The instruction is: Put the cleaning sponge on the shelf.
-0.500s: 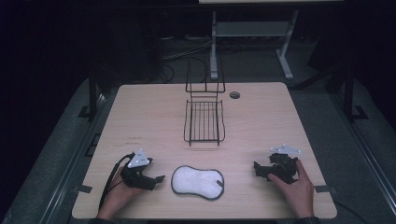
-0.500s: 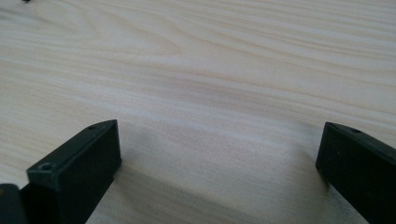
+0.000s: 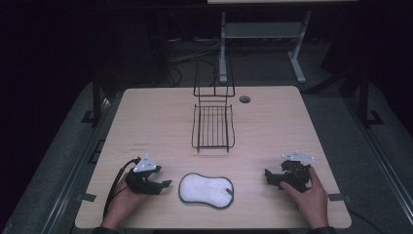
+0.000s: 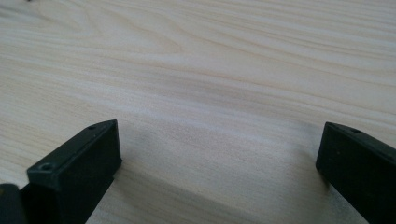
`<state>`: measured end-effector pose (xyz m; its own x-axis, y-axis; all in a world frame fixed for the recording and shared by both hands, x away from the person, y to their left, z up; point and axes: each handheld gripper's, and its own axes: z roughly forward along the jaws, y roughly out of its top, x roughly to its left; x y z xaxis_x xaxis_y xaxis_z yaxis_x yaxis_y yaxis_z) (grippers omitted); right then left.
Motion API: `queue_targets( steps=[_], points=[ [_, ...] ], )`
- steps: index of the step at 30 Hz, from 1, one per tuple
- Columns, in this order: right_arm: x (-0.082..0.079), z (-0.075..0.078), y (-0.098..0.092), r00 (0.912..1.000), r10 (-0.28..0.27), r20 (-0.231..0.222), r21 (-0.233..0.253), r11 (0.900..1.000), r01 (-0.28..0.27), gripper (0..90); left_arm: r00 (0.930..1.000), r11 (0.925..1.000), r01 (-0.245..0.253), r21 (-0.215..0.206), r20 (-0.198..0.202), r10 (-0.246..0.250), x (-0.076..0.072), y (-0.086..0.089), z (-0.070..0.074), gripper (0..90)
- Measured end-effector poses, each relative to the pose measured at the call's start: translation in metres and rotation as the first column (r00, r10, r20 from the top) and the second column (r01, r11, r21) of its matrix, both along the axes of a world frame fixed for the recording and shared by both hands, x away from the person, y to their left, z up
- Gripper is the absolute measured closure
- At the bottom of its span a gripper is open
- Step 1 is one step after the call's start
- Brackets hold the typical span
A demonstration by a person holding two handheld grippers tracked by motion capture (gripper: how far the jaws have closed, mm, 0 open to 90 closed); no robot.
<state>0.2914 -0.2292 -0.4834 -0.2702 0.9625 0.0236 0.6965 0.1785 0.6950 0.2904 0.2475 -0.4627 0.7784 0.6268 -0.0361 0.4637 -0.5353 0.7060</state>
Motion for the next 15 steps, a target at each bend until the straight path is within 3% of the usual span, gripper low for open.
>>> queue_targets(
  steps=[9,15],
  points=[
    [0.0,0.0,0.0,1.0,0.004,0.0,0.0,1.0,-0.004,0.0,0.9962,0.994,0.073,-0.082,-0.042,-0.077,-0.003,-0.011,0.018,89.4],
    [0.0,0.0,0.0,1.0,0.006,-0.001,0.0,1.0,-0.006,0.0,0.9922,0.9861,0.106,-0.128,-0.052,-0.113,-0.005,-0.022,0.024,89.6]
  ],
)
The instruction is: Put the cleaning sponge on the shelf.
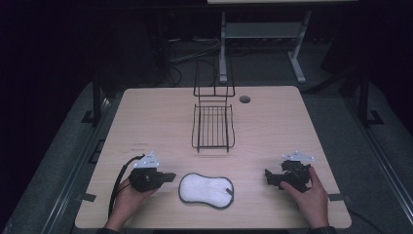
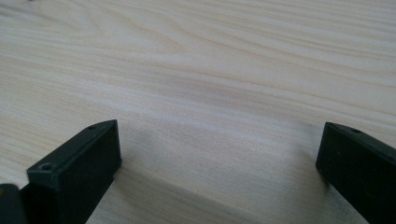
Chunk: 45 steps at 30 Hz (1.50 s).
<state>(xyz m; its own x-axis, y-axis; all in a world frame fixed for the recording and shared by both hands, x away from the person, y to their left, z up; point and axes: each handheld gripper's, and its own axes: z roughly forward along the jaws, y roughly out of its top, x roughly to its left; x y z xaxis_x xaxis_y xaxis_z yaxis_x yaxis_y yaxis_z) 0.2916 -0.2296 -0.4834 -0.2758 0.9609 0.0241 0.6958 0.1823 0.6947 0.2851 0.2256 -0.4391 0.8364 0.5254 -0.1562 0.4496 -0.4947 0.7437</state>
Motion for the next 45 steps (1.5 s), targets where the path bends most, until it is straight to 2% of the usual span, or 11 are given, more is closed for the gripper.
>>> queue_targets(
  steps=[4,9,12,23,28,30,37,45],
  points=[
    [0.0,0.0,0.0,1.0,0.001,0.0,0.0,1.0,-0.001,0.0,0.9996,0.9995,0.028,-0.017,0.006,-0.028,-0.003,-0.011,0.002,89.6],
    [0.0,0.0,0.0,1.0,0.002,0.0,0.0,1.0,-0.002,0.0,0.9987,0.9987,0.051,0.001,0.005,-0.051,0.0,-0.027,0.0,89.6],
    [0.0,0.0,0.0,1.0,0.002,0.0,0.0,1.0,-0.002,0.0,0.9979,0.9981,0.062,0.006,0.018,-0.062,0.004,-0.035,0.0,89.6],
    [0.0,0.0,0.0,1.0,0.001,0.0,0.0,1.0,-0.001,0.0,0.9959,0.9955,0.088,0.036,0.017,-0.088,0.017,-0.052,-0.007,89.6],
    [0.0,0.0,0.0,1.0,0.001,0.0,0.0,1.0,-0.001,0.0,0.9969,0.9942,0.077,0.075,0.008,-0.078,0.019,-0.05,-0.012,89.6],
    [0.0,0.0,0.0,1.0,0.001,0.0,0.0,1.0,-0.001,0.0,0.9976,0.9954,0.069,0.067,0.003,-0.069,0.019,-0.049,-0.013,89.6],
    [0.0,0.0,0.0,1.0,0.001,0.0,0.0,1.0,-0.001,0.0,0.9981,0.9952,0.06,0.076,0.003,-0.061,0.019,-0.043,-0.013,89.6],
    [0.0,0.0,0.0,1.0,0.001,0.001,0.0,1.0,-0.001,0.0,0.9998,0.9977,0.016,0.065,-0.01,-0.015,0.014,-0.021,-0.013,89.6]
  ],
)
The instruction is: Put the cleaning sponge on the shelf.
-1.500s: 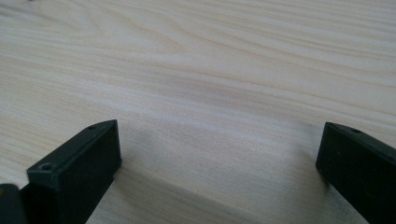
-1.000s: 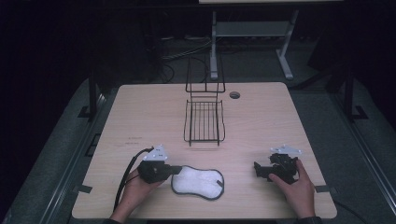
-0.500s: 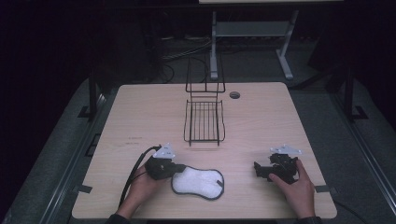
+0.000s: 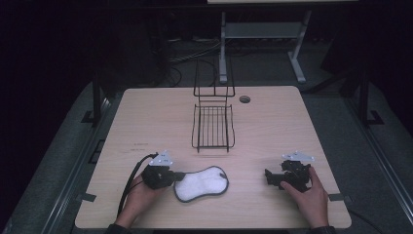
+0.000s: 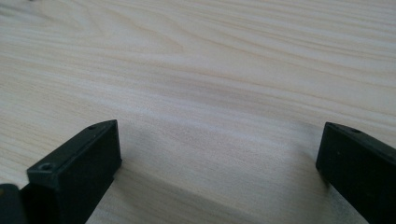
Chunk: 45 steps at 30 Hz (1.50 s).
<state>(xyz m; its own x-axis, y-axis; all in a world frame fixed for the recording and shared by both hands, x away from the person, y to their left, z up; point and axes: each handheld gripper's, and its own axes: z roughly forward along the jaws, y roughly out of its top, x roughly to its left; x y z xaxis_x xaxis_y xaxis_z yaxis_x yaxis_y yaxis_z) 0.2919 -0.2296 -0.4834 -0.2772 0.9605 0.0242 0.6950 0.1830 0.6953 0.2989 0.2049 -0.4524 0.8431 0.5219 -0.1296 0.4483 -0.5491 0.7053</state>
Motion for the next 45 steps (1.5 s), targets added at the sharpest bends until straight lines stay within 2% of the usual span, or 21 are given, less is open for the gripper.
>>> queue_targets(
  steps=[3,12,13,16,17,22,27,37,45],
  points=[
    [0.0,0.0,0.0,1.0,0.0,0.0,0.0,1.0,0.0,0.0,1.0,0.9999,0.005,0.01,0.005,-0.005,-0.001,0.002,0.001,89.6],
    [0.0,0.0,0.0,1.0,0.001,0.0,0.0,1.0,-0.001,0.0,1.0,1.0,0.006,-0.003,0.004,-0.006,-0.002,-0.001,0.003,89.1],
    [0.0,0.0,0.0,1.0,0.001,0.0,0.0,1.0,-0.001,0.0,1.0,0.9998,0.006,-0.018,0.005,-0.006,-0.002,-0.004,0.005,87.6],
    [0.0,0.0,0.0,1.0,0.001,0.0,0.0,1.0,-0.001,0.0,1.0,0.9997,0.008,-0.024,0.006,-0.007,-0.001,-0.007,0.007,79.8],
    [0.0,0.0,0.0,1.0,0.001,0.0,0.0,1.0,-0.001,0.0,1.0,0.9992,0.005,-0.041,0.004,-0.005,0.002,-0.011,0.008,76.1],
    [0.0,0.0,0.0,1.0,0.001,0.0,0.0,1.0,-0.001,0.0,1.0,0.9988,0.003,-0.048,0.008,-0.003,0.006,-0.016,0.011,63.6],
    [0.0,0.0,0.0,1.0,0.001,0.0,0.0,1.0,-0.001,0.0,0.9999,0.9969,0.004,-0.078,-0.016,-0.005,0.011,-0.02,0.011,47.7],
    [0.0,0.0,0.0,1.0,0.001,0.0,0.0,1.0,-0.001,0.0,0.9985,0.9965,0.043,-0.071,-0.032,-0.045,0.019,-0.034,0.005,17.4],
    [0.0,0.0,0.0,1.0,0.001,0.0,0.0,1.0,-0.001,0.0,0.9977,0.9972,0.061,-0.044,-0.028,-0.062,0.02,-0.046,-0.004,13.2]
  ],
)
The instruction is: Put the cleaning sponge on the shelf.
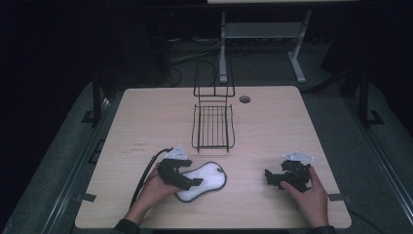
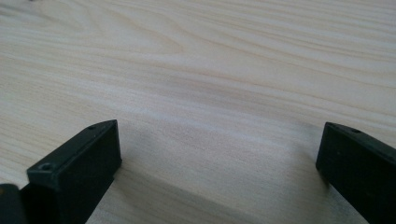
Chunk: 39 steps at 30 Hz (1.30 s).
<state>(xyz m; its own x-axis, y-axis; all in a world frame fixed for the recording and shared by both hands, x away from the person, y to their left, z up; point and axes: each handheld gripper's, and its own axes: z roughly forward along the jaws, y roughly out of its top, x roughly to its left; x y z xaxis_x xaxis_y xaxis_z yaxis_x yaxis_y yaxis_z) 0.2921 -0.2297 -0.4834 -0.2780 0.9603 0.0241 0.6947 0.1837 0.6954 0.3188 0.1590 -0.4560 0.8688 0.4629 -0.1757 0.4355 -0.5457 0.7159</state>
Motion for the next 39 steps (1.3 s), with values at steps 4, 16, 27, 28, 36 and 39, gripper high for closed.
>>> queue_targets(
  steps=[4,16,27,28,36,39],
  points=[
    [0.0,0.0,0.0,1.0,0.0,0.0,0.0,1.0,0.0,0.0,1.0,1.0,0.008,0.005,-0.003,-0.008,-0.001,-0.003,-0.002,13.1],
    [0.0,0.0,0.0,1.0,0.001,0.0,0.0,1.0,-0.001,0.0,0.9995,0.9985,0.032,0.043,-0.006,-0.032,-0.003,-0.012,-0.01,13.1],
    [0.0,0.0,0.0,1.0,0.0,0.0,0.0,1.0,0.0,0.0,0.9989,0.9963,0.046,0.073,0.008,-0.046,-0.004,-0.015,-0.012,13.2],
    [0.0,0.0,0.0,1.0,0.0,0.0,0.0,1.0,0.0,0.0,0.9991,0.9954,0.042,0.086,0.007,-0.043,-0.005,-0.016,-0.011,13.2],
    [0.0,0.0,0.0,1.0,0.0,0.0,0.0,1.0,0.0,0.0,0.9973,0.991,0.069,0.115,0.018,-0.071,-0.006,-0.019,-0.01,17.5],
    [0.0,0.0,0.0,1.0,0.0,0.0,0.0,1.0,0.0,0.0,0.9969,0.9899,0.072,0.122,0.022,-0.075,-0.006,-0.019,-0.009,18.8]
  ],
)
